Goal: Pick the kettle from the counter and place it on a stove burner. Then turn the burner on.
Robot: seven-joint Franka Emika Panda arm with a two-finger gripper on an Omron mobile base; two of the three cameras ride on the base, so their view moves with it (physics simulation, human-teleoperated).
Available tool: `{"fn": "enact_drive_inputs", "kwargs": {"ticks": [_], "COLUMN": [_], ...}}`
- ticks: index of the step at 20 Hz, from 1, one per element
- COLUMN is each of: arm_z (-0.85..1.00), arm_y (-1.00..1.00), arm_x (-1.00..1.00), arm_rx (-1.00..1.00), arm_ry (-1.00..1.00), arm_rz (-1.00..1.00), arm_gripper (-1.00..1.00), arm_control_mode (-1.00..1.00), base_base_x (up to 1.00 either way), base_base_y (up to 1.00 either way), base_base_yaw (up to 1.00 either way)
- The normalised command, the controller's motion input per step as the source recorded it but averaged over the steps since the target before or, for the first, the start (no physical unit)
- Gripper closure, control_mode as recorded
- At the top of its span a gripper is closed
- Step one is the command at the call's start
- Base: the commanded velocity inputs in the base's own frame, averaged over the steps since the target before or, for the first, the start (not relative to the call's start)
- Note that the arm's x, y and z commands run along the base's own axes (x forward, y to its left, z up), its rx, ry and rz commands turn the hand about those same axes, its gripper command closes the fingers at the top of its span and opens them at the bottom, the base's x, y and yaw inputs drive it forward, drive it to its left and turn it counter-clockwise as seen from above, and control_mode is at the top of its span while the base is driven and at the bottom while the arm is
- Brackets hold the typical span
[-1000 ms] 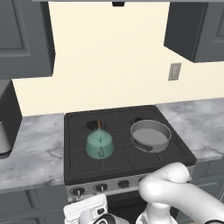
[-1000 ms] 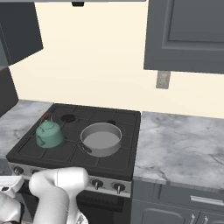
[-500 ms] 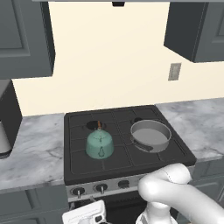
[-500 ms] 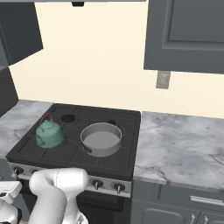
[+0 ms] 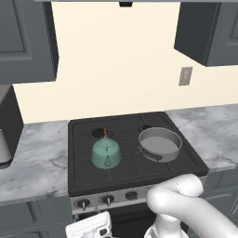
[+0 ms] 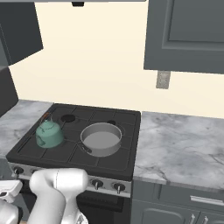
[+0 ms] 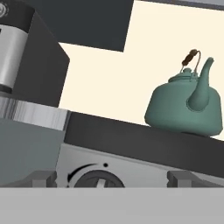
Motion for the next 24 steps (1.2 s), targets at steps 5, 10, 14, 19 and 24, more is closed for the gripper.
{"fn": "enact_drive_inputs", "kwargs": {"ticks": [5,10,14,19,24], "arm_z": [0.00,-0.01,-0.04,-0.03,-0.27], "arm_y": [0.00,0.00,0.00,0.00,0.00], "arm_x": [0.19,0.22,0.19,0.17,0.01], "arm_rx": [0.00,0.00,0.00,0.00,-0.04], "arm_ry": [0.00,-0.01,0.00,-0.02,0.00], "arm_rz": [0.00,0.00,0.00,0.00,0.00], "arm_gripper": [-1.00,-1.00,-1.00,-1.00,-1.00], "arm_control_mode": [-1.00,-1.00,-1.00,-1.00,-1.00], "base_base_x": [0.00,0.00,0.00,0.00,0.00], "base_base_y": [0.00,0.00,0.00,0.00,0.00], "base_base_yaw": [0.00,0.00,0.00,0.00,0.00]}}
